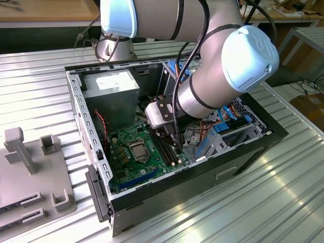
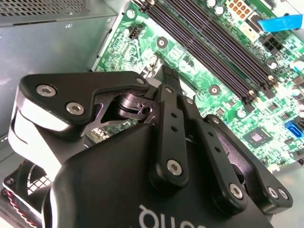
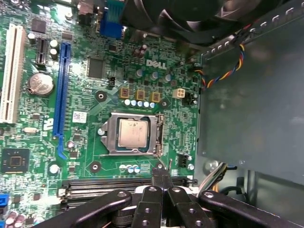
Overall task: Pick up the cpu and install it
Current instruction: 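Install the first cpu locking lever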
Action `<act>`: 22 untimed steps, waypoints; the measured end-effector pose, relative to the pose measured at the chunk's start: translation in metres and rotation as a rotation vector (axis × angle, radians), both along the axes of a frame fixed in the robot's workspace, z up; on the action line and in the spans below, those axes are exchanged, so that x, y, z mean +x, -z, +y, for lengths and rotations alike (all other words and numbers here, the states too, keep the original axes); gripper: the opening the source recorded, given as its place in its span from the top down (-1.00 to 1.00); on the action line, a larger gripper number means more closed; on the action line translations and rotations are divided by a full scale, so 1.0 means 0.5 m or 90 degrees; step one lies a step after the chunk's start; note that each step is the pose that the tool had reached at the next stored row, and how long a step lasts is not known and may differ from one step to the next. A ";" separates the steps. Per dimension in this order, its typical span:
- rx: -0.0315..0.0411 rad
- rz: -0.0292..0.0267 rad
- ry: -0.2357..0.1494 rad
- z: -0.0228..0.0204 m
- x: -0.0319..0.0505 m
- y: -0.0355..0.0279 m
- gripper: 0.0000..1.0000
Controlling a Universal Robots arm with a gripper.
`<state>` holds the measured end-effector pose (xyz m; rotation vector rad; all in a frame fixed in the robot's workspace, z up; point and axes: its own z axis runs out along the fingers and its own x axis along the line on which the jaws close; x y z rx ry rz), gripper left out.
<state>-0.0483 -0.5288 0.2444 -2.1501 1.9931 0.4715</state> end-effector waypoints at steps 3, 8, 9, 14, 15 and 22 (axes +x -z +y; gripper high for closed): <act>0.0046 0.0000 0.000 0.0036 0.000 0.000 0.80; 0.0167 -0.0001 0.000 0.0113 0.000 0.000 0.80; 0.0193 -0.0001 0.000 0.0123 0.000 0.000 0.80; 0.0308 0.0000 0.000 0.0164 0.000 0.000 0.80; 0.0325 0.0000 0.000 0.0170 0.000 0.000 0.80; 0.0468 -0.0001 0.000 0.0230 0.000 0.000 0.80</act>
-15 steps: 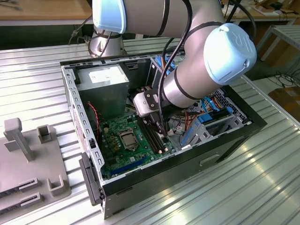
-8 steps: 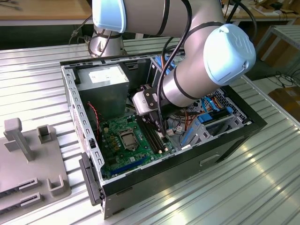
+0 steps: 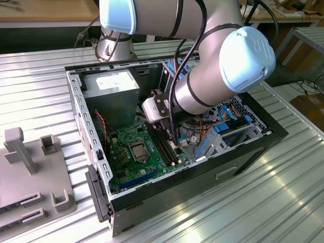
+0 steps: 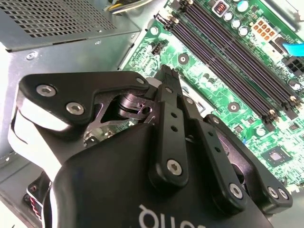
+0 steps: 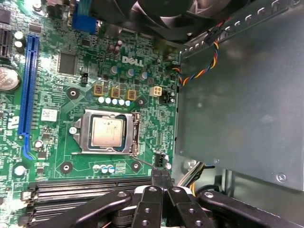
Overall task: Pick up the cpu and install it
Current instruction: 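Install the first cpu locking lever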
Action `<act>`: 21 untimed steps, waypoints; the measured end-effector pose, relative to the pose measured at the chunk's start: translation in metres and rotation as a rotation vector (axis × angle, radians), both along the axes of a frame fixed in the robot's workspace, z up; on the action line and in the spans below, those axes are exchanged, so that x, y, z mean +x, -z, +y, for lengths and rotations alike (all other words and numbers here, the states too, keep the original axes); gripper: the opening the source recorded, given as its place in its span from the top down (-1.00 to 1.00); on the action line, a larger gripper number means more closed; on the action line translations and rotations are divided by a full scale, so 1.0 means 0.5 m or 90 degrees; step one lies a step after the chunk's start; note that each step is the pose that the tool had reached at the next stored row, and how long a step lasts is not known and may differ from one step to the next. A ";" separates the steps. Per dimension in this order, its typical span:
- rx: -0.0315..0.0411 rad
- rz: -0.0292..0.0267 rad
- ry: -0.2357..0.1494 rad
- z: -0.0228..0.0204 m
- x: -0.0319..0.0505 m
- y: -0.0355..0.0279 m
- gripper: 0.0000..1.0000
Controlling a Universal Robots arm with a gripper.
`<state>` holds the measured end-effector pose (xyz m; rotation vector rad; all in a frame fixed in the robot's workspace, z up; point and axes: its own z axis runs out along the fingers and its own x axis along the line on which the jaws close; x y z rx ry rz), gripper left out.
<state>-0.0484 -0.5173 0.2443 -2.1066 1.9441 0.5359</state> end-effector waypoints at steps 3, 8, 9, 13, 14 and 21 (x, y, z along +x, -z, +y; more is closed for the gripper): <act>0.0048 0.0000 0.000 0.0019 0.000 0.000 0.80; 0.0072 0.0001 0.000 0.0020 0.000 -0.006 0.80; 0.0073 0.0001 0.000 0.0023 0.000 -0.010 0.80; 0.0073 0.0003 0.000 0.0085 0.000 -0.020 0.80; 0.0073 0.0003 0.000 0.0131 0.000 -0.020 0.80; -0.0024 0.0003 0.000 0.0370 -0.001 -0.023 0.80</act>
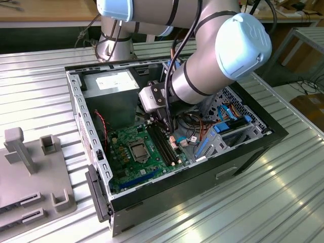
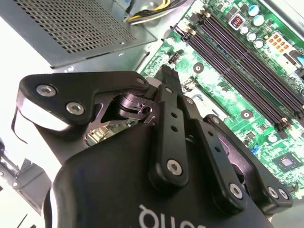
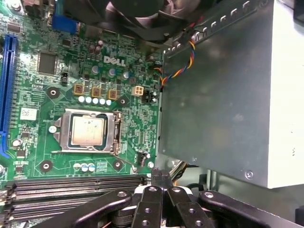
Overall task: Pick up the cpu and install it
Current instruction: 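Install the first cpu locking lever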
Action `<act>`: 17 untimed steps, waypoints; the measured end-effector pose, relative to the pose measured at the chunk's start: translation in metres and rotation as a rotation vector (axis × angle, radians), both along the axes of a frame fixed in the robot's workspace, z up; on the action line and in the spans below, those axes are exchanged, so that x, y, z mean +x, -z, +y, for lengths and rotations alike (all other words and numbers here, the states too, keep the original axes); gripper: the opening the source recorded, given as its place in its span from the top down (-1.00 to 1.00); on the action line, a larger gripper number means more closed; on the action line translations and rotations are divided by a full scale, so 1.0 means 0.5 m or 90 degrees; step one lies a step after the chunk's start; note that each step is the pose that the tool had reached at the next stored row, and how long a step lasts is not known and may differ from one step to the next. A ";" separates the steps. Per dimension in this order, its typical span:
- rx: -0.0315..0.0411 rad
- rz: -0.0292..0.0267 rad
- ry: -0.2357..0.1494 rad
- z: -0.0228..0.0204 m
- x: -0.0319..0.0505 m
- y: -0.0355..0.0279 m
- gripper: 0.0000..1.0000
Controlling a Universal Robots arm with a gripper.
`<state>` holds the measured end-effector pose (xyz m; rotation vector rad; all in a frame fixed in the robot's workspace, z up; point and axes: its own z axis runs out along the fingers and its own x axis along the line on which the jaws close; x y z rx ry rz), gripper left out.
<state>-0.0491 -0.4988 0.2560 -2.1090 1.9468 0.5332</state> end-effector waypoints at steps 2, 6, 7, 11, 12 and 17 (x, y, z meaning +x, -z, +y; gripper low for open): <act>-0.0080 0.0000 0.000 0.0061 -0.006 -0.001 0.80; -0.0553 -0.0005 0.000 0.0075 -0.023 -0.001 0.80; -0.0625 -0.0005 0.000 0.0075 -0.023 -0.001 0.80; -0.0739 -0.0012 0.000 0.0076 -0.023 0.000 0.80; -0.0754 -0.0012 0.000 0.0075 -0.023 0.000 0.80; -0.0815 -0.0012 0.000 0.0063 -0.023 -0.001 0.80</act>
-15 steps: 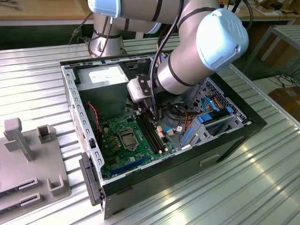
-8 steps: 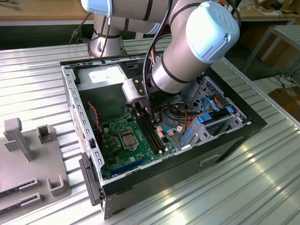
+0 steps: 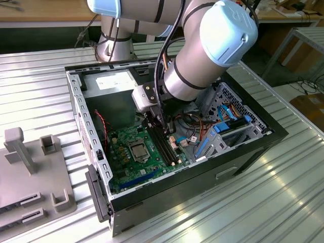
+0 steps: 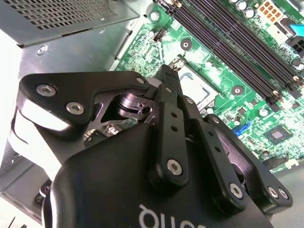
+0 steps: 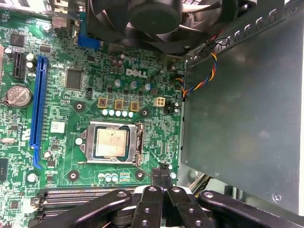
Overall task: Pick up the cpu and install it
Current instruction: 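Install the first cpu locking lever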
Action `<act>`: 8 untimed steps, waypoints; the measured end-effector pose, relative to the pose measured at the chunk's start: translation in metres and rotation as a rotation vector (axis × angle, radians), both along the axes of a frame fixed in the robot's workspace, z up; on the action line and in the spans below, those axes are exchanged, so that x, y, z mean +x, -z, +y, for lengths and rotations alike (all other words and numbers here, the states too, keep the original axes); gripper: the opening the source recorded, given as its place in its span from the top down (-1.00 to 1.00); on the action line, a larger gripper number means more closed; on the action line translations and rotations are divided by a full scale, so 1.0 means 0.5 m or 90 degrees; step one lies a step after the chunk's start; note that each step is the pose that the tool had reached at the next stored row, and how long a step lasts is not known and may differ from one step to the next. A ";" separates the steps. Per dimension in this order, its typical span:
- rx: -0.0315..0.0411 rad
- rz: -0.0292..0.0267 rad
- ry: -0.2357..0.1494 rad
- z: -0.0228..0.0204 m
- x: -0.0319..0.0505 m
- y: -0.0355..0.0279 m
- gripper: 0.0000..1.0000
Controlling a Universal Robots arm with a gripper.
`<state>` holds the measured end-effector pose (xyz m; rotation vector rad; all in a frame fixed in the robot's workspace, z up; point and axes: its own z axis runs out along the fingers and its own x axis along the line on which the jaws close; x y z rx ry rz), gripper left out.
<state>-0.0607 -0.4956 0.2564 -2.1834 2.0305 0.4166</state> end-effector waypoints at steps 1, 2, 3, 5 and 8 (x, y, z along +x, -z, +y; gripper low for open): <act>-0.0002 0.0000 0.000 -0.0001 0.000 0.000 0.80; -0.0004 -0.0001 0.000 -0.0002 0.000 0.000 0.80; -0.0007 -0.0003 0.000 -0.0002 0.000 0.000 0.80; -0.0023 -0.0011 0.000 -0.0002 0.000 0.000 0.80; -0.0063 -0.0014 0.000 -0.0003 0.000 0.000 0.80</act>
